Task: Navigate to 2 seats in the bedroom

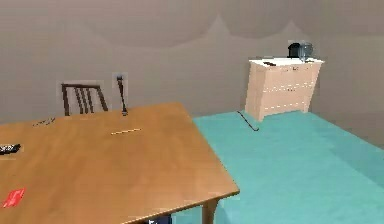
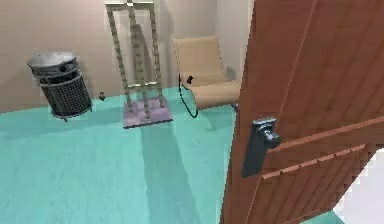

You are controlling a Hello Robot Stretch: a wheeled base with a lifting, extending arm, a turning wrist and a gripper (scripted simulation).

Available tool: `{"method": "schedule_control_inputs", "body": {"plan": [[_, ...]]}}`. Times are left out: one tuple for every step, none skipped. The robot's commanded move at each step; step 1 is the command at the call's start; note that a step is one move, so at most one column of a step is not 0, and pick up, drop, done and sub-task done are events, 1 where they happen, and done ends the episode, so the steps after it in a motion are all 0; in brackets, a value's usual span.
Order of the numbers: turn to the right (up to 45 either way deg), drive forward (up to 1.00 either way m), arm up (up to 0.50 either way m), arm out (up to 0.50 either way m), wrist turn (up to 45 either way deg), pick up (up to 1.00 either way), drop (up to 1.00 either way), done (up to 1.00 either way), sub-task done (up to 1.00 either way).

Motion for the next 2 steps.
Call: {"method": "schedule_control_inputs", "body": {"plan": [[45.0, 0.00, 0.00, 0.00, 0.0, 0.00, 0.00, 0.00, 0.00], [15.0, 0.00, 0.00, 0.00, 0.0, 0.00, 0.00, 0.00, 0.00]]}}
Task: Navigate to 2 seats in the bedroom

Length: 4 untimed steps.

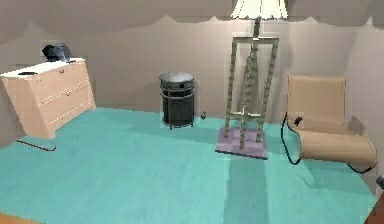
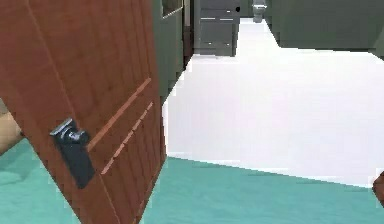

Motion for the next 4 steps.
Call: {"method": "schedule_control_inputs", "body": {"plan": [[0.0, 0.25, 0.00, 0.00, 0.0, 0.00, 0.00, 0.00, 0.00], [9.0, 0.00, 0.00, 0.00, 0.0, 0.00, 0.00, 0.00, 0.00], [0.0, 0.45, 0.00, 0.00, 0.0, 0.00, 0.00, 0.00, 0.00], [33.0, 0.00, 0.00, 0.00, 0.0, 0.00, 0.00, 0.00, 0.00]]}}
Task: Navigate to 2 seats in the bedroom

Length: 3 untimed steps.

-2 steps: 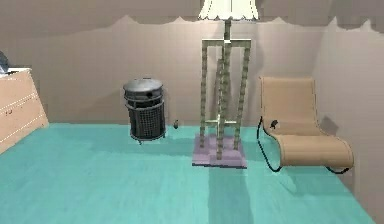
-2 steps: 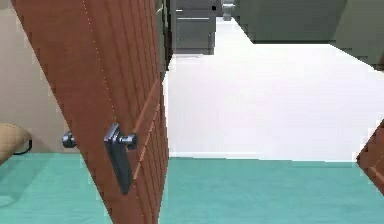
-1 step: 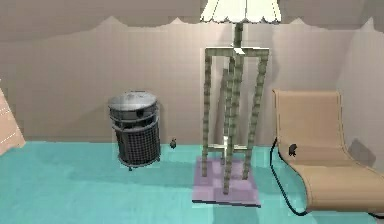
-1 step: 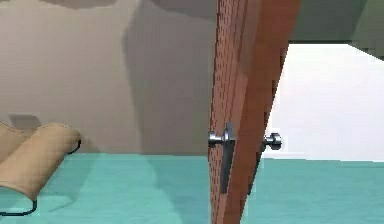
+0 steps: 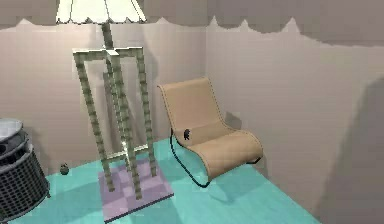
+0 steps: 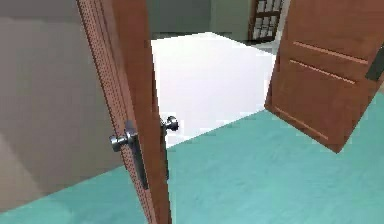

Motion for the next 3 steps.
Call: {"method": "schedule_control_inputs", "body": {"plan": [[0.0, 0.55, 0.00, 0.00, 0.0, 0.00, 0.00, 0.00, 0.00], [45.0, 0.00, 0.00, 0.00, 0.0, 0.00, 0.00, 0.00, 0.00], [45.0, 0.00, 0.00, 0.00, 0.0, 0.00, 0.00, 0.00, 0.00]]}}
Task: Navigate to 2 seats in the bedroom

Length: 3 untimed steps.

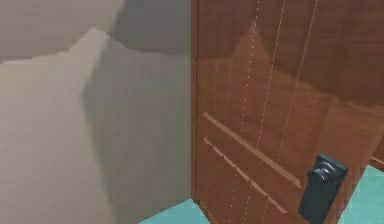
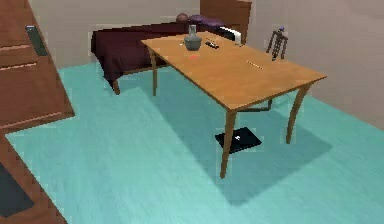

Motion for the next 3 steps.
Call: {"method": "schedule_control_inputs", "body": {"plan": [[12.0, 0.00, 0.00, 0.00, 0.0, 0.00, 0.00, 0.00, 0.00], [0.0, 0.25, 0.00, 0.00, 0.0, 0.00, 0.00, 0.00, 0.00], [-45.0, 0.00, 0.00, 0.00, 0.0, 0.00, 0.00, 0.00, 0.00]]}}
